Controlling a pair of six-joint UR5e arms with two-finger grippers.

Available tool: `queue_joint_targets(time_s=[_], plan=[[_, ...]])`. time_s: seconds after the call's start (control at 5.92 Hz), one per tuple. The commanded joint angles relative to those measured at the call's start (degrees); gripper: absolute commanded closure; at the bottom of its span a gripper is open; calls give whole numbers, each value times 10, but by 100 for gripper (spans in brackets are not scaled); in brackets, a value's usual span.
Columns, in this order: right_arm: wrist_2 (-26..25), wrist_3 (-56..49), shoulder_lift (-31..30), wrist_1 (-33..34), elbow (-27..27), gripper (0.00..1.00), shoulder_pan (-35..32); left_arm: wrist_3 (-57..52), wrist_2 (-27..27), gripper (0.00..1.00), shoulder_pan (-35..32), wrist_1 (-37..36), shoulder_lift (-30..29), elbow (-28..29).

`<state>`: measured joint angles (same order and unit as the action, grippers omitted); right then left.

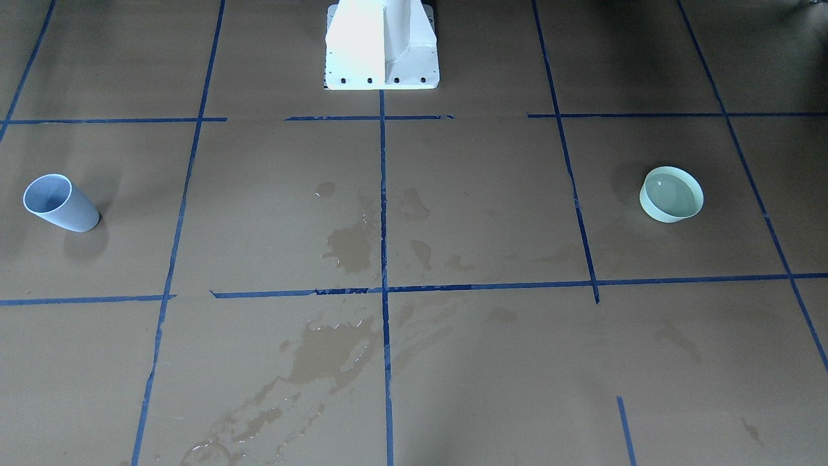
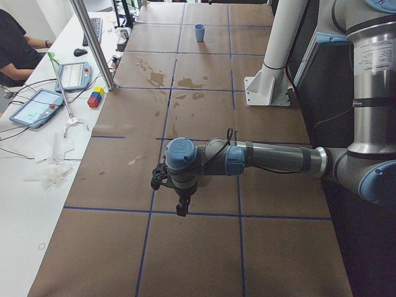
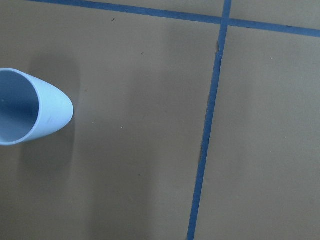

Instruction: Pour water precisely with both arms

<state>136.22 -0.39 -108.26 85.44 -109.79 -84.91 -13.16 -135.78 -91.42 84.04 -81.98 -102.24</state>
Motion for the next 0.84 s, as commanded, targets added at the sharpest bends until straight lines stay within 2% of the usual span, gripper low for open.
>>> queue_joint_targets(time_s=[0.0, 0.68], plan=[[-3, 0, 1, -3, -2, 0, 1, 0, 0, 0, -1, 5, 9, 5], [12, 3, 0, -4, -9, 0, 3, 2, 3, 0, 0, 15, 10, 4]])
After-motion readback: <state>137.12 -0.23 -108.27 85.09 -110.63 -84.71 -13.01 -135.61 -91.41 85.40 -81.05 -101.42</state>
